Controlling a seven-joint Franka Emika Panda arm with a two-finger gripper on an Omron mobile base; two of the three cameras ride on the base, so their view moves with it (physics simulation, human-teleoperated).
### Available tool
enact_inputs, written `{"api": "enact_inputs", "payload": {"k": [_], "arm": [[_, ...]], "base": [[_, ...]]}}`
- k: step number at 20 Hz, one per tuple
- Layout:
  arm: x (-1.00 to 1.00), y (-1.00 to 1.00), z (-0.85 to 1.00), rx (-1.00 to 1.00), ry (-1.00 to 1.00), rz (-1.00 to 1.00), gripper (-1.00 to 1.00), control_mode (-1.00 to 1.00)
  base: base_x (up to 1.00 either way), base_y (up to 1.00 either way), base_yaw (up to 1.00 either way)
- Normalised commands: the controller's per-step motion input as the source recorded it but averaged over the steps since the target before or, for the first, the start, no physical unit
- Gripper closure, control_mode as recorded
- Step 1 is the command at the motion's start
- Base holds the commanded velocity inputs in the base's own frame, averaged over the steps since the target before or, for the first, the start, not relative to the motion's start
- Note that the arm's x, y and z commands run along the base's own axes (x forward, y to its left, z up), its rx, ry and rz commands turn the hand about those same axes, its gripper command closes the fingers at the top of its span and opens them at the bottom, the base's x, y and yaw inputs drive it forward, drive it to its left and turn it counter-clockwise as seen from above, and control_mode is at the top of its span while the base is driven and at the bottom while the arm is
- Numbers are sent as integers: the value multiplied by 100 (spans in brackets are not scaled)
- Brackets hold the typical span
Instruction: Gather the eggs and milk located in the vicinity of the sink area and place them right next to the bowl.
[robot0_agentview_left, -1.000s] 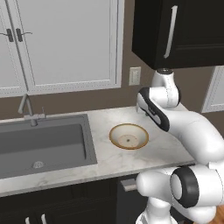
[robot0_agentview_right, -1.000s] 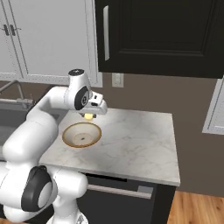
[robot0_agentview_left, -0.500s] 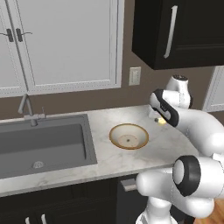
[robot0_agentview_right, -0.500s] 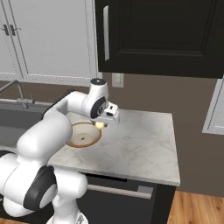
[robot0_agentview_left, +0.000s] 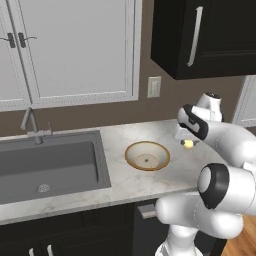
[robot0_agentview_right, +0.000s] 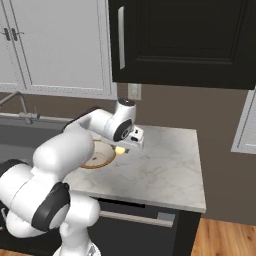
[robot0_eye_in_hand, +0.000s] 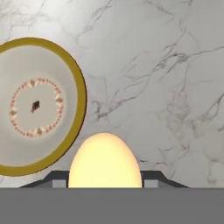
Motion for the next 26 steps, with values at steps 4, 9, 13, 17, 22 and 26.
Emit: {"api": "enact_inputs", "payload": {"k": [4,9,13,17,22,26], "arm": [[3,-6,-32,2,0,1,100,-100],[0,-1,-24,6,0,5,100,-100],[1,0,-31,9,0,11,100,-100],[5,0,-25,4,0,13,100,-100],[3,0,-20,1,0,12,100,-100],[0,0,-12,3,0,13,100,-100]], "base": [[0,0,0],[0,0,0],[0,0,0],[0,0,0],[0,0,0],[0,0,0]]}}
